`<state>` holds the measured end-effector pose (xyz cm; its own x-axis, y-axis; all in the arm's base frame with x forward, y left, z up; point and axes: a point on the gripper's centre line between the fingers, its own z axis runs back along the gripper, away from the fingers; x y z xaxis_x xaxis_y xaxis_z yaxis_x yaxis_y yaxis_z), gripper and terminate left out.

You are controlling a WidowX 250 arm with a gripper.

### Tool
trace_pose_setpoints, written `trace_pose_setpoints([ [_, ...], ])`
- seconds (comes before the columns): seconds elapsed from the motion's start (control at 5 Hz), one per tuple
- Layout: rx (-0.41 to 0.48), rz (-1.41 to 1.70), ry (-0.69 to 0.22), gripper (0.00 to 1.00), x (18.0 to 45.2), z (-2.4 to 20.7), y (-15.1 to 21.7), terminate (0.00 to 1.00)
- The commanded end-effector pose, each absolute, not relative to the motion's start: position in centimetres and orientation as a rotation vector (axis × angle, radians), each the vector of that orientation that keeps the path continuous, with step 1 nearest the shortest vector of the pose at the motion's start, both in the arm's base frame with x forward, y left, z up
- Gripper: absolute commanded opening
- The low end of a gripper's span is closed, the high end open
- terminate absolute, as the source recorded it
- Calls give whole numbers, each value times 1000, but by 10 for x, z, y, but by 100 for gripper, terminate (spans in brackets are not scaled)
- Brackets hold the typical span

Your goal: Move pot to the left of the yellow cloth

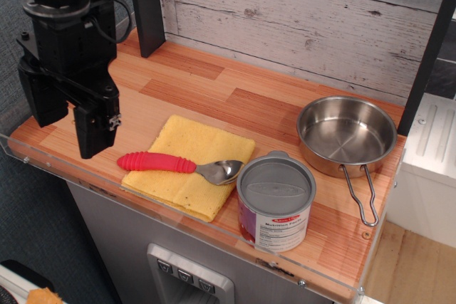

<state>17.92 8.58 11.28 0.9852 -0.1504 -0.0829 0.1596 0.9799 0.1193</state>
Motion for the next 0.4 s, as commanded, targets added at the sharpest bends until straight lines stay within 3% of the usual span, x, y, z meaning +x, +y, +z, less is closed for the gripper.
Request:
trace_pose_setpoints([
  [0.0, 126, -156, 74, 100, 179, 113, 86, 0],
  [0.2, 135, 1, -15, 100, 193, 123, 85, 0],
])
